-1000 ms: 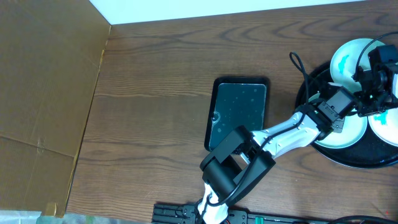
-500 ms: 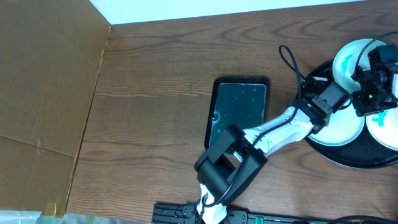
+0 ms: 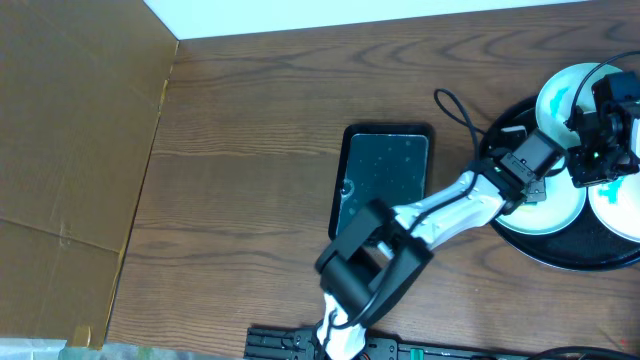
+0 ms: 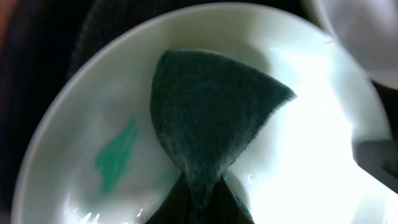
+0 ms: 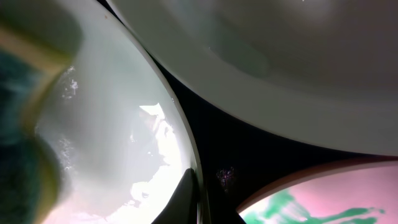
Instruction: Clean dirty plates on tray and stack at the side
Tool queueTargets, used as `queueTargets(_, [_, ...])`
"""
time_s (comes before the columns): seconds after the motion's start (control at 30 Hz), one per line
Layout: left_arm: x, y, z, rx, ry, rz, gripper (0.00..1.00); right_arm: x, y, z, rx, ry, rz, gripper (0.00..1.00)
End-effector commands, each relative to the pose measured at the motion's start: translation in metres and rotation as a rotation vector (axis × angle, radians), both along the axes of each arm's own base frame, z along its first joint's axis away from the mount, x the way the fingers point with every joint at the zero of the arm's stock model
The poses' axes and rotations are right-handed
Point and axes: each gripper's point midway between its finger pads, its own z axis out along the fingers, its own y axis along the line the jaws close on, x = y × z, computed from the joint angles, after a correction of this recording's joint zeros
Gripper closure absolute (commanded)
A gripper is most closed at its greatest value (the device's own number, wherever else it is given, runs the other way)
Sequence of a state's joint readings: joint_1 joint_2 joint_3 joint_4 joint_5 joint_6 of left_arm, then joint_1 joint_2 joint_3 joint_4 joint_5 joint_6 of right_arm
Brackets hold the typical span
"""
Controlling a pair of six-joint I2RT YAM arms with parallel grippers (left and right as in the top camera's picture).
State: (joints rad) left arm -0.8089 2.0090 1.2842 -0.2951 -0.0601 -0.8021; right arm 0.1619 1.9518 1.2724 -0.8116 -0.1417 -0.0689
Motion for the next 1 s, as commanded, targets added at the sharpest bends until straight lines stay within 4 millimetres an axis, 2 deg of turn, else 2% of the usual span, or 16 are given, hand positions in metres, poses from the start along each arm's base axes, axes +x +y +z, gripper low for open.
queueTargets(0.0, [-0.009,0.01,-0.033,0.035,0.08,0.046,0.93,-0.002,-0.001,0.003,-0.002,-0.004,-0.003,0.99])
queueTargets(0.1, [-0.005,0.023,-0.04,0.081,0.079,0.073,0.93,-0.002,-0.001,0.003,-0.002,-0.004,-0.003,0.99])
queueTargets(0.2, [0.001,0.051,-0.039,0.188,0.045,0.126,0.93,-0.002,-0.001,0.003,-0.002,-0.004,-0.003,0.99])
queueTargets(0.33, [0.01,0.084,-0.029,0.311,-0.007,0.187,0.93,-0.002,-0.001,0.003,-0.002,-0.004,-0.003,0.99])
queueTargets(0.43, [0.017,0.096,-0.017,0.35,-0.053,0.213,0.93,-0.002,-0.001,0.003,-0.002,-0.004,-0.003,0.99])
queueTargets(0.73, [0.031,0.084,0.021,0.265,-0.15,0.23,0.93,-0.002,-0.001,0.003,-0.002,-0.004,-0.003,0.99])
queueTargets(0.87, [0.038,0.068,0.039,0.166,-0.185,0.224,0.93,-0.002,-0.001,0.003,-0.001,-0.005,-0.003,0.99])
queueTargets(0.97, [0.039,0.045,0.039,0.06,-0.163,0.186,0.93,-0.001,-0.001,0.003,-0.001,-0.008,-0.002,0.98])
